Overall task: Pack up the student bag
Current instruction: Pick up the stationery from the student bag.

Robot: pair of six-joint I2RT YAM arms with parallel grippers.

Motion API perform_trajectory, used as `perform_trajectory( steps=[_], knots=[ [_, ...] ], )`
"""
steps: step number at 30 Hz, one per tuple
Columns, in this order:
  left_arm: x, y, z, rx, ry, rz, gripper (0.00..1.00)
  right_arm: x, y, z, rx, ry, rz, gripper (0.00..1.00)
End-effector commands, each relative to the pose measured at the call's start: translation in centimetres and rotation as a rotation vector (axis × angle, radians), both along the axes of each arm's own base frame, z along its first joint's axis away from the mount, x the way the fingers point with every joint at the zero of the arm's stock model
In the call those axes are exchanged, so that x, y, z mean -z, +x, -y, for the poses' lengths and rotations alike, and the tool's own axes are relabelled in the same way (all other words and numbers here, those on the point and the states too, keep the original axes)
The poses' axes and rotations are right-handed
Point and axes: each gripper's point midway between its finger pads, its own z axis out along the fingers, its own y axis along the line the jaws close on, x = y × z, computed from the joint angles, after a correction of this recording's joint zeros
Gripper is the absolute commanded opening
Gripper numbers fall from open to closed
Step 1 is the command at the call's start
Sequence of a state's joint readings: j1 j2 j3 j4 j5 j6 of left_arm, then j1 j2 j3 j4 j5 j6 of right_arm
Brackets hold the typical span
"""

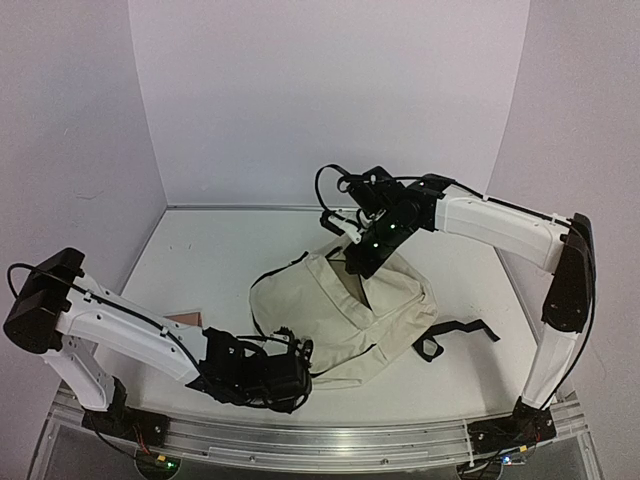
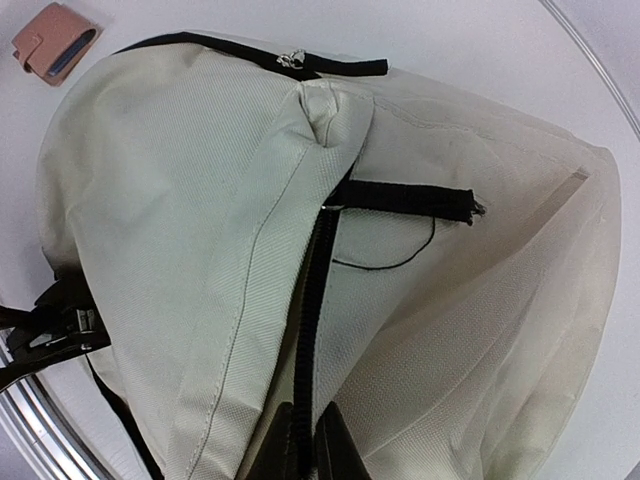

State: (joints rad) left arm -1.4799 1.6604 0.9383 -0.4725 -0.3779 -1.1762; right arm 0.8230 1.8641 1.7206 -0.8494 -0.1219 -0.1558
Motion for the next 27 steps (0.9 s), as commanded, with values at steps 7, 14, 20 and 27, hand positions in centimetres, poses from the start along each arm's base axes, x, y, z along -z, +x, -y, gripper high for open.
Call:
perform_trajectory(
  steps=[7, 14, 20, 27],
  knots=[
    [-12.2, 4.0, 2.4, 0.103, -0.042, 0.27, 0.23, -2.5, 0.1, -0.5, 0.012, 0.072, 0.007, 0.06],
    [-15.5, 9.4, 2.9, 0.14, -0.14, 0.314, 0.22, -3.8, 0.6, -0.6, 0.026, 0.106, 0.01, 0.07],
    [-16.6, 11.6, 5.3, 0.268, -0.121, 0.344, 0.21, -4.2, 1.1, -0.7, 0.037, 0.134, -0.009, 0.07],
    [-15.5, 12.8, 6.1, 0.33, -0.153, 0.253, 0.19, -5.1, 2.0, -0.3, 0.062, 0.176, -0.018, 0.07]
  ],
)
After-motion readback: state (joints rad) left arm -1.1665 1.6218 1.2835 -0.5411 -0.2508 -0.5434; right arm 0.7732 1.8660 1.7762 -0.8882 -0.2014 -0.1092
